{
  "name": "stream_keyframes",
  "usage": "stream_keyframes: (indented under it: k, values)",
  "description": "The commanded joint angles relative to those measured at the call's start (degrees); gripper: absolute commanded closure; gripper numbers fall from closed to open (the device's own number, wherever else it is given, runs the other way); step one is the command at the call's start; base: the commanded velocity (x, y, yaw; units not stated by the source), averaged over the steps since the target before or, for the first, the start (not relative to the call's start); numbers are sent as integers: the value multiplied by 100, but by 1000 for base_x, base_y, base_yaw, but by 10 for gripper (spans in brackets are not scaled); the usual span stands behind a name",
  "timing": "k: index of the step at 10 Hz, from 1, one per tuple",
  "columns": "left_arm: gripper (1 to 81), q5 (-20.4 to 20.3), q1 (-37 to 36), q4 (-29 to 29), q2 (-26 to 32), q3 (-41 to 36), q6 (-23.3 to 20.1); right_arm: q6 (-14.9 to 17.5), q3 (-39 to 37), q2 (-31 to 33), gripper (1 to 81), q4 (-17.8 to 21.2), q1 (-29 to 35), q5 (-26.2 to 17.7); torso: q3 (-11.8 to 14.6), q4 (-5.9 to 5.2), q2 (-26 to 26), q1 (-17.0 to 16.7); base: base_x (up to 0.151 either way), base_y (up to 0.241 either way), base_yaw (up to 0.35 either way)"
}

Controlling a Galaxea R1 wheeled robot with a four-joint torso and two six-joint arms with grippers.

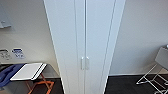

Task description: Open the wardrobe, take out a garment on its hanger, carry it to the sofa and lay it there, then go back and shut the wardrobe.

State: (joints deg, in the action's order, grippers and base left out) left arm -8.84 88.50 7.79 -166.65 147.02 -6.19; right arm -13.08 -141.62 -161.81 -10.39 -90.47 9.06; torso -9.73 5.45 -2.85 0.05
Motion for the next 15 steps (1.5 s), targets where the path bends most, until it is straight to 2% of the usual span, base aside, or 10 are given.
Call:
stream_keyframes:
  k: [1,15]
  values:
    - [10,348,-100,3,52,-50,-40,34,74,102,10,2,94,-308,0,0,0,0,99,0,0]
    - [10,330,-74,-41,43,-77,-49,7,100,137,10,2,76,-326,0,0,0,0,102,0,0]
